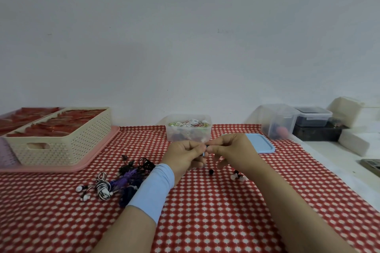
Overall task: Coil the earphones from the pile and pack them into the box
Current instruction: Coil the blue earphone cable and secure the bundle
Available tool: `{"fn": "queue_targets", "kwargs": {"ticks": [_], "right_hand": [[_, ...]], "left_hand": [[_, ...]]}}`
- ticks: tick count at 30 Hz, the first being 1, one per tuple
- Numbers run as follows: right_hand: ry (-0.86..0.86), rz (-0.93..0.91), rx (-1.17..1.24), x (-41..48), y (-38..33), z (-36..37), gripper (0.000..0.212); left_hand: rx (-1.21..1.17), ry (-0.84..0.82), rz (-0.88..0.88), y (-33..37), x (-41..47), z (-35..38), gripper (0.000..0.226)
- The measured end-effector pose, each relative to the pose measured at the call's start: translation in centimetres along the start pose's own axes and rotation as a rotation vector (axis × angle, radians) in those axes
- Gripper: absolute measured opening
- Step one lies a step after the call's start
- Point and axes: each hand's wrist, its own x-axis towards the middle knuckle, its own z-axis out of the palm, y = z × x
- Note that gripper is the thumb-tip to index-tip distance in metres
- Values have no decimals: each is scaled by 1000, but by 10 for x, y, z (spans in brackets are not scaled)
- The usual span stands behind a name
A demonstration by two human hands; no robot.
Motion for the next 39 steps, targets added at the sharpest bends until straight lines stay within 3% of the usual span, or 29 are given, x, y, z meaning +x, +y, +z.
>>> {"fn": "queue_targets", "kwargs": {"ticks": [8, 16, 25, 33, 39], "right_hand": [[-12, -30, -24, -1, -4, -2, 20], [-12, 90, 88, -4, -1, -2, 6], [30, -118, 3, -4, -8, -2, 17], [-6, -56, 116, -5, -9, 1, 9], [-149, 44, 204, -9, -10, -9, 18]], "left_hand": [[38, 48, 48, 2, -2, 1, 7], [306, 54, 246, 1, 0, -1, 6], [27, 31, 99, 4, -2, 1, 5], [17, 35, 122, 5, -2, 1, 7], [2, -57, 61, 7, -5, -4, 14]]}}
